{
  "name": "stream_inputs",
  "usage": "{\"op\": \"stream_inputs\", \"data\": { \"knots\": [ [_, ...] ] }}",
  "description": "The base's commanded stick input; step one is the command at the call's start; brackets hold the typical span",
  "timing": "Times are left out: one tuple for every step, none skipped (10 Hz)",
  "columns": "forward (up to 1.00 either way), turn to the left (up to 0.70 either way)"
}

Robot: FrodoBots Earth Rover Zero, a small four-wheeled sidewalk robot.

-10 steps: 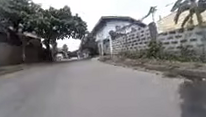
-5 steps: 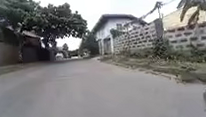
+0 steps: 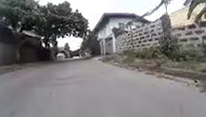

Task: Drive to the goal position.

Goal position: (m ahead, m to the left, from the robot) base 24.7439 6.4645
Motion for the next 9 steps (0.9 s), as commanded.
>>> {"op": "stream_inputs", "data": {
  "knots": [
    [1.00, 0.00],
    [1.00, 0.00],
    [1.00, 0.00],
    [1.00, 0.00],
    [1.00, 0.00],
    [1.00, 0.00],
    [1.00, 0.00],
    [1.00, 0.00],
    [1.00, 0.00]
  ]
}}
